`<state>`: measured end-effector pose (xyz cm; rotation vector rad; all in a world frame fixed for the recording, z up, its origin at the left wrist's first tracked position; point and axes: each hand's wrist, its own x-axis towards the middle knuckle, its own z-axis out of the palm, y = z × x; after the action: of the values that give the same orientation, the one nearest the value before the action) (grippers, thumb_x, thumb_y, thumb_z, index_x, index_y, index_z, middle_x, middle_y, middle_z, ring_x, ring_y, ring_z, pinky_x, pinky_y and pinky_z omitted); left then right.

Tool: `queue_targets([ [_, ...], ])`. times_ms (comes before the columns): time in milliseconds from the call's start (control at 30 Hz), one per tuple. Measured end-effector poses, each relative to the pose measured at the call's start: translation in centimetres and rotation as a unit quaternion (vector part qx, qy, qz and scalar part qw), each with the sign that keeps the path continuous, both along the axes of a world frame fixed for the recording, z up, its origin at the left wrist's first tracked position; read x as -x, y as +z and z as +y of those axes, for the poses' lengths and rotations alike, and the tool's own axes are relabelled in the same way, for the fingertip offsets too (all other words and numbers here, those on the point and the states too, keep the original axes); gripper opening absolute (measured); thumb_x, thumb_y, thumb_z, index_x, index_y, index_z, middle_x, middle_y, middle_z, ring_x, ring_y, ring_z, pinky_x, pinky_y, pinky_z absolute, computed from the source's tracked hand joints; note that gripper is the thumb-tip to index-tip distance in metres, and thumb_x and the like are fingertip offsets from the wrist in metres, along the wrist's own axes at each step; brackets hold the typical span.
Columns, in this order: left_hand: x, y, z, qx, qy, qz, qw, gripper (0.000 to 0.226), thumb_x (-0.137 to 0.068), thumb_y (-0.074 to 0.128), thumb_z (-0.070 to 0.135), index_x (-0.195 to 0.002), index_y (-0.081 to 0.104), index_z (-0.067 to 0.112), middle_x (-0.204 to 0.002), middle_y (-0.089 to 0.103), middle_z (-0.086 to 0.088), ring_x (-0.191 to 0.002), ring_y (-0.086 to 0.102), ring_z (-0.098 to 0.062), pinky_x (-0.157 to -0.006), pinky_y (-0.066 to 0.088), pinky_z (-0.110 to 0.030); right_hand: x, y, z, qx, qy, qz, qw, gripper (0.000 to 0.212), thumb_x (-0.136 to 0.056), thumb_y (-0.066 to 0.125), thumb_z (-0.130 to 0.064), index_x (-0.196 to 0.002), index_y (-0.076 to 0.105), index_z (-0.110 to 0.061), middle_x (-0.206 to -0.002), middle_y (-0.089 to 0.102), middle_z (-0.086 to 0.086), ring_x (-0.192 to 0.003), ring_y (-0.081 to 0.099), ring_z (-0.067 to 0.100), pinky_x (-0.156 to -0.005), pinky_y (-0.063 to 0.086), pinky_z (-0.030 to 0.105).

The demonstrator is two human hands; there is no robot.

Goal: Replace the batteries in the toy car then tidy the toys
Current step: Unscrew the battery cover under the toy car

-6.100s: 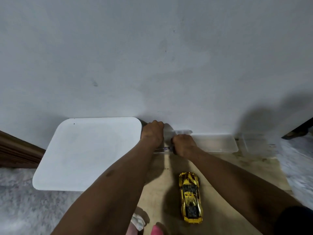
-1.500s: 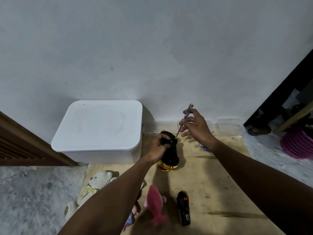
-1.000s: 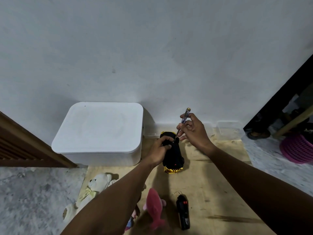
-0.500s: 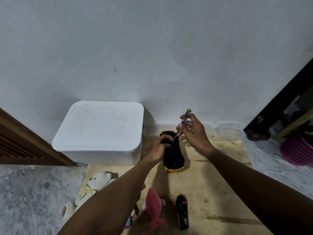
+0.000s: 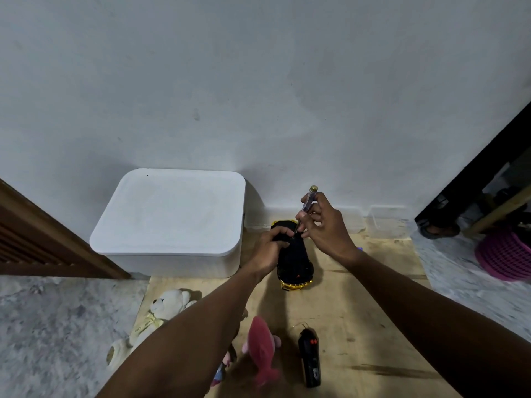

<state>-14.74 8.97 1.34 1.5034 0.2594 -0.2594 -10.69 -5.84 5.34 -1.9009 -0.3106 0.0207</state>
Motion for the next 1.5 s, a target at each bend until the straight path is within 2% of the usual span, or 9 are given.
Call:
queue_targets([
  [167,-0.1,-0.1,0.0,0.007,0.017,0.006,1.0,0.029,-0.087,0.044,-0.012,-0.099,0.059,0.01,-0.101,0.058,-0.009,-0.083,0.055,-0.019,-0.047,0.044,-0.015,0.1,-0.7,0.2,0.01,-0.015,-0.018,1.0,0.022,-0.097,0.06,-0.012,-0.113,0.049,-0.021,-0.087,0.068,0.009,-0.065,0.071,0.019,-0.063,0.062,0.045],
  [300,-0.3,-0.4,0.1,-0.006,0.025,0.002,1.0,0.03,-0.084,0.047,-0.012,-0.093,0.057,0.014,-0.1,0.058,-0.008,-0.088,0.054,-0.022,-0.053,0.041,-0.023,0.4,-0.9,0.2,0.016,-0.016,-0.032,0.999,0.021,-0.096,0.061,-0.012,-0.111,0.049,-0.02,-0.087,0.068,0.005,-0.066,0.071,0.017,-0.067,0.061,0.046],
  [467,0.0,-0.7,0.4,0.001,0.034,0.003,0.999,0.031,-0.082,0.047,-0.014,-0.096,0.057,0.012,-0.1,0.059,-0.008,-0.089,0.054,-0.021,-0.054,0.043,-0.021,0.1,-1.3,0.1,0.039,-0.002,-0.042,0.998,0.022,-0.093,0.064,-0.018,-0.109,0.052,-0.029,-0.094,0.063,-0.006,-0.08,0.069,0.02,-0.063,0.059,0.054],
  [633,-0.1,-0.6,0.4,0.009,0.033,-0.002,0.999,0.031,-0.083,0.047,-0.013,-0.096,0.056,0.014,-0.103,0.059,-0.008,-0.088,0.055,-0.021,-0.051,0.046,-0.016,0.2,-1.3,0.3,0.036,-0.026,-0.072,0.996,0.056,-0.089,0.066,-0.008,-0.135,0.042,-0.031,-0.09,0.066,-0.006,-0.079,0.068,0.013,-0.066,0.059,0.048],
  [767,-0.3,-0.6,0.5,0.015,0.027,-0.002,1.0,0.032,-0.083,0.047,-0.013,-0.096,0.055,0.015,-0.104,0.059,-0.008,-0.089,0.055,-0.02,-0.048,0.045,-0.013,0.1,-1.0,0.3,0.035,-0.018,-0.099,0.994,0.079,-0.089,0.066,-0.004,-0.147,0.026,-0.039,-0.091,0.068,-0.002,-0.077,0.069,0.013,-0.067,0.059,0.026],
  [967,-0.5,-1.2,0.6,0.027,0.031,-0.007,0.999,0.032,-0.083,0.048,-0.013,-0.098,0.057,0.014,-0.111,0.06,-0.013,-0.096,0.057,-0.024,-0.062,0.051,-0.023,0.0,-0.8,0.4,0.055,-0.023,-0.133,0.989,0.061,-0.089,0.071,-0.017,-0.135,0.039,-0.041,-0.096,0.063,-0.003,-0.079,0.066,0.008,-0.057,0.056,0.02],
  [1067,-0.5,-1.3,0.6,0.031,0.037,-0.009,0.999,0.034,-0.082,0.048,-0.014,-0.097,0.058,0.015,-0.109,0.061,-0.012,-0.096,0.057,-0.024,-0.06,0.05,-0.024,-0.1,-0.6,0.7,0.054,-0.042,-0.149,0.986,0.052,-0.089,0.072,-0.02,-0.13,0.046,-0.036,-0.093,0.062,-0.006,-0.08,0.064,0.008,-0.056,0.056,0.027],
  [1367,-0.7,-0.9,0.5,0.054,0.046,-0.011,0.997,0.034,-0.082,0.046,-0.016,-0.099,0.056,0.012,-0.106,0.06,-0.008,-0.09,0.057,-0.019,-0.062,0.049,-0.024,-0.1,-0.3,1.5,0.032,-0.03,-0.14,0.989,0.056,-0.091,0.067,-0.01,-0.134,0.046,-0.039,-0.097,0.068,-0.002,-0.081,0.068,0.01,-0.061,0.059,0.029],
  [1500,-0.8,-1.3,0.9,0.053,0.043,-0.015,0.998,0.036,-0.081,0.046,-0.016,-0.095,0.056,0.015,-0.108,0.06,-0.009,-0.094,0.057,-0.023,-0.063,0.049,-0.026,0.0,-0.2,1.7,0.003,-0.061,-0.161,0.985,0.048,-0.088,0.074,-0.016,-0.13,0.055,-0.028,-0.103,0.062,0.0,-0.086,0.065,0.005,-0.055,0.057,0.027],
])
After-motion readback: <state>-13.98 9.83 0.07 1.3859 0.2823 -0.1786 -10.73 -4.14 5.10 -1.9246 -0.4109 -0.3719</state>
